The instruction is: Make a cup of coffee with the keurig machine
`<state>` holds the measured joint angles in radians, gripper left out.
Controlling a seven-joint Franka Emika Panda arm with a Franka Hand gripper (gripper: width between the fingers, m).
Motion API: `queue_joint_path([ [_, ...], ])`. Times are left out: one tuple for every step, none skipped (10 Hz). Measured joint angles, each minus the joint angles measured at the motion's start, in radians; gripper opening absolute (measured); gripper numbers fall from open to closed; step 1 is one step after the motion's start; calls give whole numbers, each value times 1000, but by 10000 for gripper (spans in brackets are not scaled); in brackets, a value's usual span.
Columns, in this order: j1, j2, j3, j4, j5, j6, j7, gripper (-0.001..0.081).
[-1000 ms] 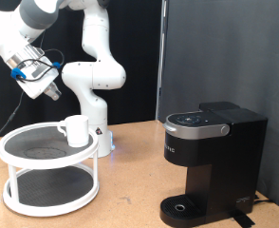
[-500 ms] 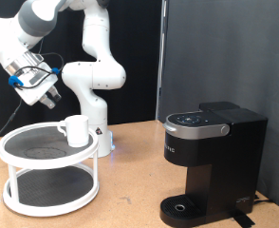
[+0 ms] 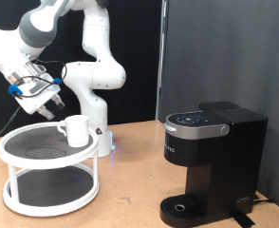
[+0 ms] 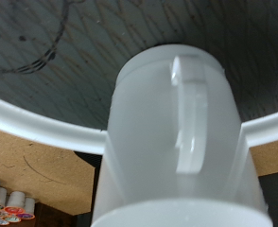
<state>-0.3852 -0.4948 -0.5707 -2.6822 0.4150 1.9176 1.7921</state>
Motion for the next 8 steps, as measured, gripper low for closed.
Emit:
queue_joint_path([
  [0, 2, 0, -15, 0, 17, -16, 733],
  [0, 5, 0, -32, -6, 37, -32, 733],
  [0, 8, 0, -47, -15, 54, -45, 733],
  [0, 13, -2, -57, -24, 59, -61, 734],
  [0, 19, -7, -64, -26, 61, -79, 734],
  [0, 21, -14, -70, -26, 61, -95, 734],
  [0, 21, -24, -74, -25, 60, -106, 734],
  [0, 21, -35, -74, -22, 55, -118, 734],
])
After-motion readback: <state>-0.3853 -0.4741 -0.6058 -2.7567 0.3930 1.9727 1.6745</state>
